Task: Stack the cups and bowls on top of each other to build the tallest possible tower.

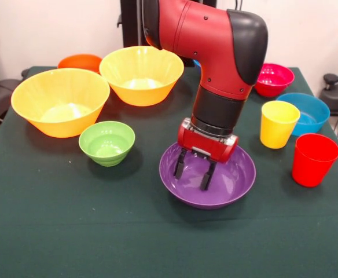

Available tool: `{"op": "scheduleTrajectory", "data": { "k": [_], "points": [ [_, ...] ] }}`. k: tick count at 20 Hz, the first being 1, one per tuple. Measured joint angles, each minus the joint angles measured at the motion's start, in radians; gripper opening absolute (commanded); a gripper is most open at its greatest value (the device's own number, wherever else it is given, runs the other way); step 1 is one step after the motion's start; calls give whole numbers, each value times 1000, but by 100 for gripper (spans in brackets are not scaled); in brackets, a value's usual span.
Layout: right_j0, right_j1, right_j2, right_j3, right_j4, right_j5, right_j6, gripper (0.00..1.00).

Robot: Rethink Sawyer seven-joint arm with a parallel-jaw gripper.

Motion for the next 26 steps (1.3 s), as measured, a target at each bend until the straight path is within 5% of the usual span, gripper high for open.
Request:
{"op": "scheduleTrajectory", "data": {
  "k": [11,26],
  "points": [
    [-161,-103,87,16,-217,90,0,100],
    [-192,-172,114,33,-286,98,0,100]
  ]
}}
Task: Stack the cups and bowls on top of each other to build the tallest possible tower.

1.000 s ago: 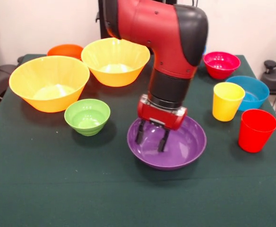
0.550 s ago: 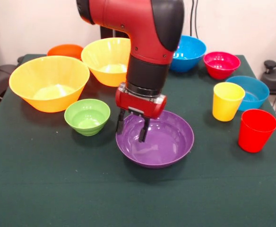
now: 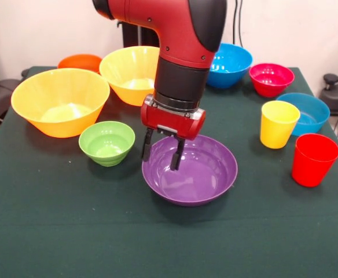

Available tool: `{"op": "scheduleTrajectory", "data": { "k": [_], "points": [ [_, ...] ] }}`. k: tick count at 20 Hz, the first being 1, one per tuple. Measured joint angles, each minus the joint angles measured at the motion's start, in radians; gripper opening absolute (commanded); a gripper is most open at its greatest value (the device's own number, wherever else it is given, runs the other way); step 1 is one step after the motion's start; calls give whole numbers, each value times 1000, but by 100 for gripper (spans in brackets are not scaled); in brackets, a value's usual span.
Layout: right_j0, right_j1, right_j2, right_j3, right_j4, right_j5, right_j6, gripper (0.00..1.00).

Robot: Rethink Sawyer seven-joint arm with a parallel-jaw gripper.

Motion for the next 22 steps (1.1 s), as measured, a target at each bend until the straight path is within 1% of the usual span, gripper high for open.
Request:
{"op": "scheduleTrajectory", "data": {
  "k": [12,22],
  "points": [
    [4,2,3,0,-1,0,0,100],
    [4,2,2,0,-50,0,0,100]
  ]
}}
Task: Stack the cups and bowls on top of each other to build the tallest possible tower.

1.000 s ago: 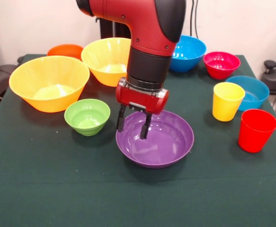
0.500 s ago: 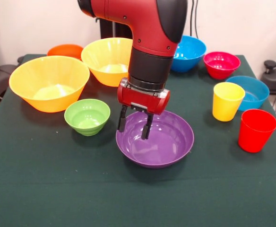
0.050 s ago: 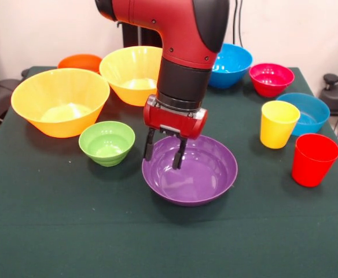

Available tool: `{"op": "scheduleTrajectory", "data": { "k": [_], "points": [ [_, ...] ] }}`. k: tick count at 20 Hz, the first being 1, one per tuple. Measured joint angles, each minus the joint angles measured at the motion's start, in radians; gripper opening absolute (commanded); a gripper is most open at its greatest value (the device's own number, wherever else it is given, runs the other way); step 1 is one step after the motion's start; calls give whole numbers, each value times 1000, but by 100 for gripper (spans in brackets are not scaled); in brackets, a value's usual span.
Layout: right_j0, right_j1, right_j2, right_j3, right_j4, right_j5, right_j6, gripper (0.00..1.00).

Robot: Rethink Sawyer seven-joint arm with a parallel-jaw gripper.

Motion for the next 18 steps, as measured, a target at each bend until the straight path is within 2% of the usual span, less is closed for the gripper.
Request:
{"op": "scheduleTrajectory", "data": {
  "k": [12,18],
  "points": [
    [-7,0,-2,0,-51,0,0,100],
    [-43,0,-2,0,-93,0,0,100]
  ]
}}
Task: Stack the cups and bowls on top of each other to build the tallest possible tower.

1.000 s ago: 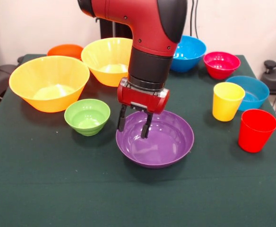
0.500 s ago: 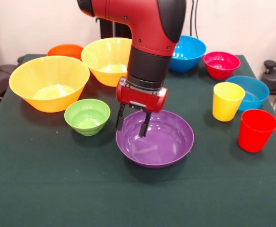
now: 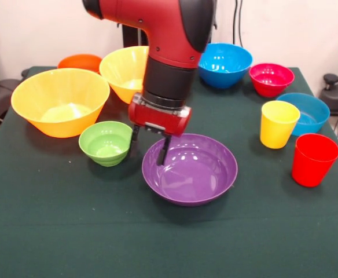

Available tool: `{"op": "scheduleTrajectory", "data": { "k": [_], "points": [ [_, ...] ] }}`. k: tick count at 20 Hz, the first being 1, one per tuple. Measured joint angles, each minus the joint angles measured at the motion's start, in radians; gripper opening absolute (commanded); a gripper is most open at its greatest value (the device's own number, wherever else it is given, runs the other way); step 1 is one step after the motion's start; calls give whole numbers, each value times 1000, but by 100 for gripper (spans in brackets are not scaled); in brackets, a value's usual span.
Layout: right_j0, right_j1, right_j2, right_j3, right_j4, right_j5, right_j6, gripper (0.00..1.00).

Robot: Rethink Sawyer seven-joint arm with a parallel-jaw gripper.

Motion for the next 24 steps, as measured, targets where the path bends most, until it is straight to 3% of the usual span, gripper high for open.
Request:
{"op": "scheduleTrajectory", "data": {
  "k": [7,24],
  "points": [
    [-42,0,0,0,-50,0,0,100],
    [-44,2,0,0,-80,0,0,100]
  ]
}}
